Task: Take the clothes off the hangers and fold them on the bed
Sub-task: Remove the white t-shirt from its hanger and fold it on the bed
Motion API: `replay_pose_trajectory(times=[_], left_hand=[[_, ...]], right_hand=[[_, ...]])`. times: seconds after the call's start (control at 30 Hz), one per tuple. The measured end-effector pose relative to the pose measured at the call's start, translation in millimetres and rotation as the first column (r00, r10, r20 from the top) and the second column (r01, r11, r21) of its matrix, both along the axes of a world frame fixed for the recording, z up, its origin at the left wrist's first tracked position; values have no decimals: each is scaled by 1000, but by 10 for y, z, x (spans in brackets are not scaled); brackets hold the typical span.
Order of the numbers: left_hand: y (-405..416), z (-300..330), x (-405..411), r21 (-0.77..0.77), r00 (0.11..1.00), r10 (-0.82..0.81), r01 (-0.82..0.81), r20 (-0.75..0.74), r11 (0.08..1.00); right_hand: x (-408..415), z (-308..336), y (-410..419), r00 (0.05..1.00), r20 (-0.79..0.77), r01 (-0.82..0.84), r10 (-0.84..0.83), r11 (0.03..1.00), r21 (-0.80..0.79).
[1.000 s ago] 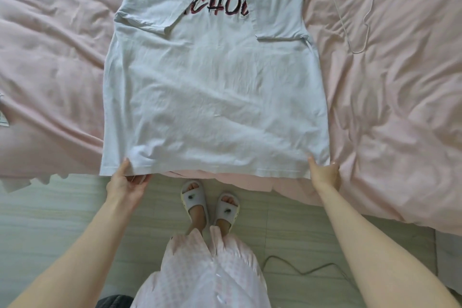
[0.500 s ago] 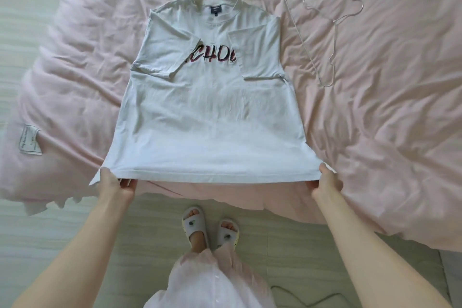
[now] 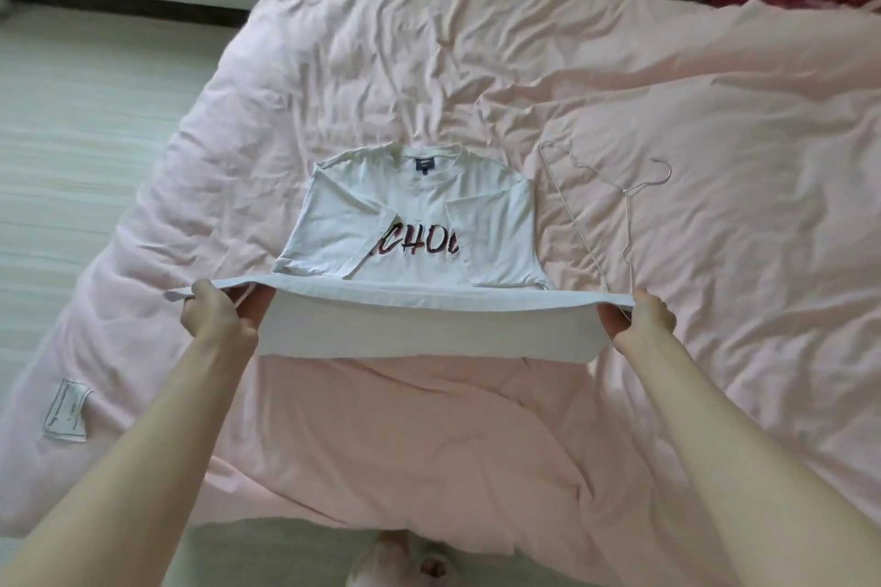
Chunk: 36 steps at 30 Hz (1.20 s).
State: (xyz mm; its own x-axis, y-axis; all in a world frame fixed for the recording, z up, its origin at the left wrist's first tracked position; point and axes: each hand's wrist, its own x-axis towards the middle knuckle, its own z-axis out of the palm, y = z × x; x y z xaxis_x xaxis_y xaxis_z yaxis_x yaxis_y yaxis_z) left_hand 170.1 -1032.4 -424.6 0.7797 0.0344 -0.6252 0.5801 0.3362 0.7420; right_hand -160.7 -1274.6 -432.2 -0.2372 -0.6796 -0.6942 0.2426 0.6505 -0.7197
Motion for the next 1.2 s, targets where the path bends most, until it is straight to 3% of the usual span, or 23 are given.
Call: replay_pose_trajectory(times=[0.3, 0.63, 0.93, 1.07, 1.2], left_hand=[[-993, -220, 934, 18, 997, -69, 70, -45, 997], [-1822, -604, 1605, 45, 996, -45, 49, -76, 998], [-2456, -1157, 2226, 105, 990, -32, 46, -134, 993], [-2697, -1349, 2413, 107, 993, -28, 41, -115, 993], [-2878, -1606, 2585, 77, 989, -94, 103, -111, 992]], right_hand=[[923, -126, -990, 992, -122, -39, 35, 999, -33], [1636, -403, -1911, 999, -15, -48, 48, 999, 25], [2345, -1019, -2818, 995, 5, -103, 103, 991, 86], [2513, -1291, -3096, 980, 1, -197, 198, 973, 120], [2640, -1520, -3242, 984, 167, 50, -59, 997, 57]])
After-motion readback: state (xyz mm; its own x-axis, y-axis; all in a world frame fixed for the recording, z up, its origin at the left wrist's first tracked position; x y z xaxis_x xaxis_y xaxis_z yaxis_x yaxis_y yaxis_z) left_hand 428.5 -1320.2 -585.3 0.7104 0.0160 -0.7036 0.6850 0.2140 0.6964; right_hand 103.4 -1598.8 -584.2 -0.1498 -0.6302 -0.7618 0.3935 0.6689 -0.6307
